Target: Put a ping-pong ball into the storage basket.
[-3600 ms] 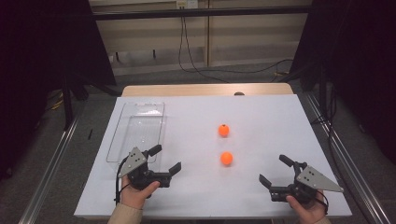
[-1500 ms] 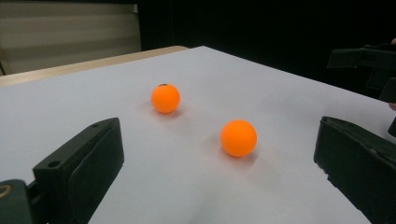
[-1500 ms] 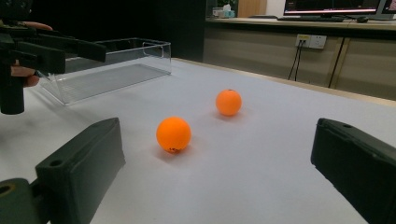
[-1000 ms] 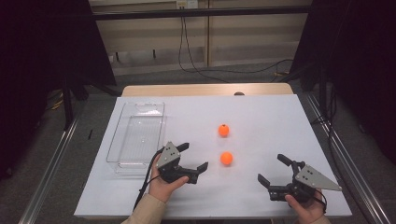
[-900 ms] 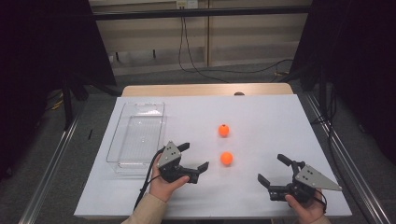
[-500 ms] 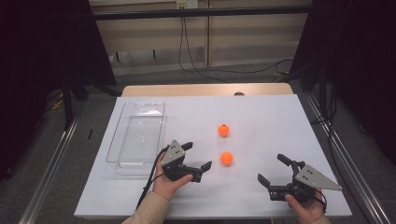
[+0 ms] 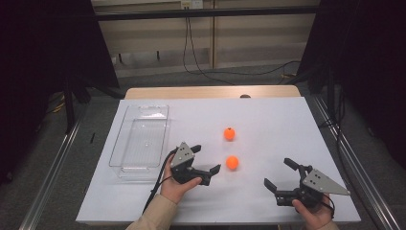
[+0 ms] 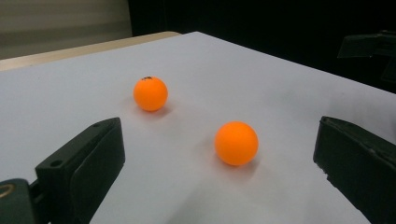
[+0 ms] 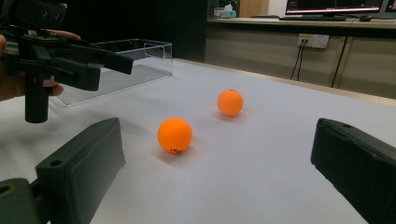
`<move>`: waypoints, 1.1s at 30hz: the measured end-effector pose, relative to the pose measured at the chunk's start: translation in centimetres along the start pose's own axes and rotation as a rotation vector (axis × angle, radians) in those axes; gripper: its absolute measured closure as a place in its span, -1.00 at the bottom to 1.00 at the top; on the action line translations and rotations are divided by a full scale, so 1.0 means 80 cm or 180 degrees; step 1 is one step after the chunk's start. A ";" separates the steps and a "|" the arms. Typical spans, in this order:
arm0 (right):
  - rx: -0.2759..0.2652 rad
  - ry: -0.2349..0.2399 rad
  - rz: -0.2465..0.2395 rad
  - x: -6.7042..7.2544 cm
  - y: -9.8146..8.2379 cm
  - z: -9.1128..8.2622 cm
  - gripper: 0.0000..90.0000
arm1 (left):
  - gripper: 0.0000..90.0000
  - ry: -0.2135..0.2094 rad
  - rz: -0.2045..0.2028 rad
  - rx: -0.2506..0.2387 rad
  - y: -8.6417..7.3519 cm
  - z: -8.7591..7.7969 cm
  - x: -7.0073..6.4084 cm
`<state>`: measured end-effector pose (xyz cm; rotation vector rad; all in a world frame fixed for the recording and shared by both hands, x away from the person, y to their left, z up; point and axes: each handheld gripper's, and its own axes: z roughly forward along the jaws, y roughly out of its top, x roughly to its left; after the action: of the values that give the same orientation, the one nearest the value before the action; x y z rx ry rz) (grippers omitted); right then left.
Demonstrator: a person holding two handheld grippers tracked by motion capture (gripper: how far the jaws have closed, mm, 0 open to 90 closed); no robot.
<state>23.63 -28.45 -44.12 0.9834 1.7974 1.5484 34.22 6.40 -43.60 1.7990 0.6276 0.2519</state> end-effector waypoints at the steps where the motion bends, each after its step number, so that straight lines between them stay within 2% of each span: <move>1: 0.0001 0.0005 0.0000 0.000 0.000 0.000 -0.96 | -0.96 -0.0002 -0.0016 -0.0001 0.000 0.001 0.000; 19: -0.0001 0.0015 0.0009 0.000 0.000 0.000 -0.96 | -0.96 -0.0040 -0.0015 0.0126 0.002 0.020 -0.001; 24: -0.0005 0.0018 0.0009 0.000 0.000 0.001 -0.96 | -0.95 -0.0005 -0.0032 0.0173 0.000 0.023 0.000; 33: -0.0002 0.0024 0.0007 0.000 0.000 0.001 -0.96 | -0.95 -0.0023 -0.0018 0.0184 0.002 0.028 -0.001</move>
<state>23.72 -28.38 -44.12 0.9810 1.8015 1.5559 35.26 4.43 -44.13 1.8524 0.6407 0.2254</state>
